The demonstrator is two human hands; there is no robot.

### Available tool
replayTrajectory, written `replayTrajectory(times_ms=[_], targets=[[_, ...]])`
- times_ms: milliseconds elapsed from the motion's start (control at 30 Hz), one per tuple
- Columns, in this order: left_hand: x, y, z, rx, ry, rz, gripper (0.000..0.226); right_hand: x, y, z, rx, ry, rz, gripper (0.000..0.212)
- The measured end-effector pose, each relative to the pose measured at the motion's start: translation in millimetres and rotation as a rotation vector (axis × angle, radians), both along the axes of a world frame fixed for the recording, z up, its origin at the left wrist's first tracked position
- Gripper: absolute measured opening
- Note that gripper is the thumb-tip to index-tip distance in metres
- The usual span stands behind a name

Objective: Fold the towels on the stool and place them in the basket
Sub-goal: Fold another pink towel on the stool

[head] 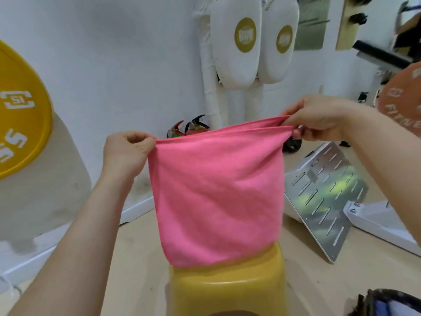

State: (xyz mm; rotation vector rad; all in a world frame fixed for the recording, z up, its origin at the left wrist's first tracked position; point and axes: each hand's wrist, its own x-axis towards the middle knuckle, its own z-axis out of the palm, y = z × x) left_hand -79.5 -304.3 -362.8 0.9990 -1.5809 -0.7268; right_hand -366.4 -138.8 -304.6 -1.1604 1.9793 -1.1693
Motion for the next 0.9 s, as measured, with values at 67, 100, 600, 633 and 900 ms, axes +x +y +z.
replayTrajectory(times_ms=[67, 100, 600, 633, 900], targets=[[-9.7, -7.7, -21.0, 0.127, -0.047, -0.009, 0.02, -1.9, -10.0, -24.4, 0.092, 0.005, -0.029, 0.031], [-15.3, -10.3, -31.5, 0.166, -0.054, -0.011, 0.02, -6.1, -17.4, -39.2, 0.107, 0.013, -0.073, 0.032], [6.5, 12.8, -92.8, -0.026, -0.03, -0.167, 0.027, 3.5, 24.2, -132.3, -0.235, 0.468, -0.321, 0.027], [14.1, 19.6, -115.4, 0.01, -0.086, -0.197, 0.035, 7.4, 31.2, -153.8, -0.193, 0.441, -0.296, 0.03], [57.1, 64.6, -231.6, 0.047, -0.4, -0.338, 0.048, 38.0, 85.3, -288.6, -0.043, 0.33, -0.175, 0.049]])
